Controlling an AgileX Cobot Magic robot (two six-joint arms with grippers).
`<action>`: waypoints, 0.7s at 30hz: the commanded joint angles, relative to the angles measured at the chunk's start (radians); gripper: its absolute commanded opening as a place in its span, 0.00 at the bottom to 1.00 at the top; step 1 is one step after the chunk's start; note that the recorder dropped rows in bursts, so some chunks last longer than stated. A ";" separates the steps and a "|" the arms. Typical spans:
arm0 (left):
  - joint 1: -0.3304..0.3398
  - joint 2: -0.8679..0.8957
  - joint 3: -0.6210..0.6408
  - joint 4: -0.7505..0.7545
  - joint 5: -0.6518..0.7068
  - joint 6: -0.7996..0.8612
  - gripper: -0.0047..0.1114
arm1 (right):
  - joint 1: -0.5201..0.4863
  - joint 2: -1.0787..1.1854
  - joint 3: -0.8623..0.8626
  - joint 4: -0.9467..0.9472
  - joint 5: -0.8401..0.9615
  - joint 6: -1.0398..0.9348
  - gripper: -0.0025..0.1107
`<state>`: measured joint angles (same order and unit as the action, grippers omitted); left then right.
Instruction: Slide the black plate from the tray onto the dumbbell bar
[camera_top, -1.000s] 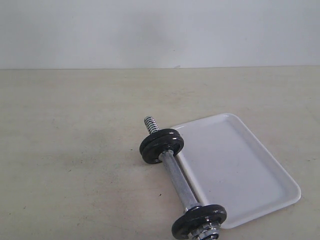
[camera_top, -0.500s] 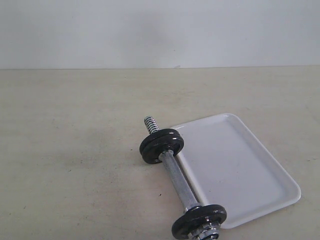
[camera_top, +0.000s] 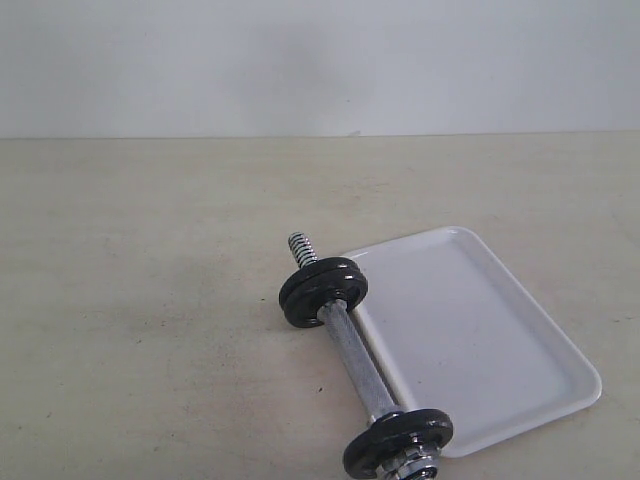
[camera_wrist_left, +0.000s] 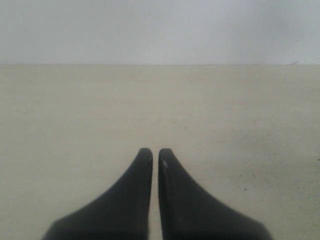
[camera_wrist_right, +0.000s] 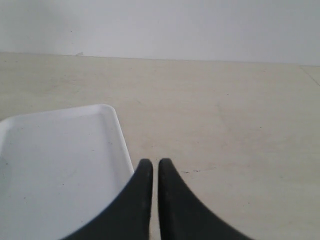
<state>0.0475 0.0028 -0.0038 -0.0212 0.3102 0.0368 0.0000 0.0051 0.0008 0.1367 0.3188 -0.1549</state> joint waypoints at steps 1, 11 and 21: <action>0.002 -0.003 0.004 -0.009 0.000 0.000 0.08 | -0.001 -0.005 -0.001 -0.011 -0.006 -0.001 0.04; 0.003 -0.003 0.004 -0.008 0.000 0.000 0.08 | -0.001 -0.005 -0.001 -0.011 -0.006 -0.001 0.04; 0.003 -0.003 0.004 -0.008 0.000 0.000 0.08 | -0.001 -0.005 -0.001 -0.011 0.002 -0.001 0.04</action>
<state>0.0475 0.0028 -0.0038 -0.0212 0.3109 0.0368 0.0000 0.0051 0.0008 0.1367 0.3226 -0.1549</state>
